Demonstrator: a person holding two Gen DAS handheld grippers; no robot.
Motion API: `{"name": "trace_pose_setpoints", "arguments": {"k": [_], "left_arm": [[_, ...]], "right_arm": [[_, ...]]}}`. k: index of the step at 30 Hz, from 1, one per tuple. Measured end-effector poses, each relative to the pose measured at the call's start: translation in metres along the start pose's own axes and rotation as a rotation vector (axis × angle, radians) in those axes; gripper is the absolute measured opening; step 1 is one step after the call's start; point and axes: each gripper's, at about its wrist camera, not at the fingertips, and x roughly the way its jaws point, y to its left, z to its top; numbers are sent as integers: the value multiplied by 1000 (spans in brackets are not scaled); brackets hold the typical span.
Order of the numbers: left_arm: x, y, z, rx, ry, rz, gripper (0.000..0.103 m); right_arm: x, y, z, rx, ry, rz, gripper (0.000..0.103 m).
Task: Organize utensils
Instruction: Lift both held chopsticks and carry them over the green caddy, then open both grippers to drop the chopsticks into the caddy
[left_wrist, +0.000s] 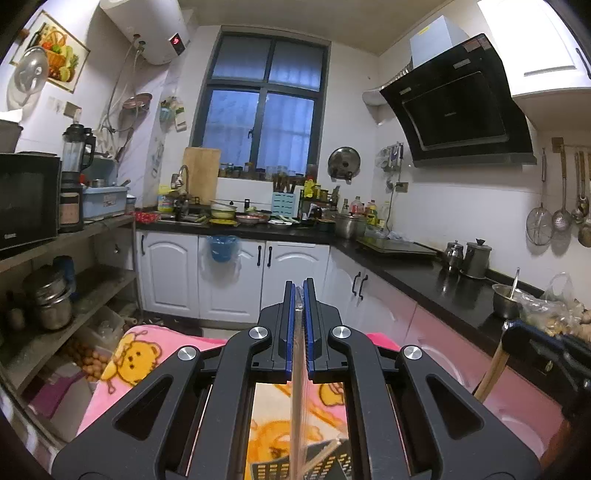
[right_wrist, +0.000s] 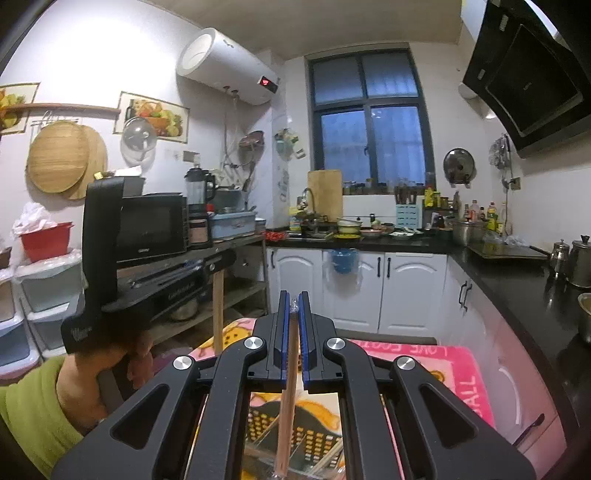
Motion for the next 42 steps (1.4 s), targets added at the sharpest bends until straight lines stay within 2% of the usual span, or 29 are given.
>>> {"name": "trace_pose_setpoints", "arguments": {"k": [13,23,32,36,40,42], "left_arm": [[37,16,-40,-31,50,-6,2],[46,19,-71,-22,87,-27,2],[43,26,-92,-39,128,-37,2],[38,29,-98,-59,153,-40,10],[30,32,-101,-60,168,-25,10],[26,36,-103,-70,182,-18,18]], "right_arm": [[46,-23,-28,56,63,-44,5],[75,-20,-55,58,117,-45,5],[78,-25,-72,67,162,-54,6],[75,-28,-79,78,185,-58,7],[70,-30,-83,76,194,-67,8],[66,-31,-86,72,196,-74,9]]}}
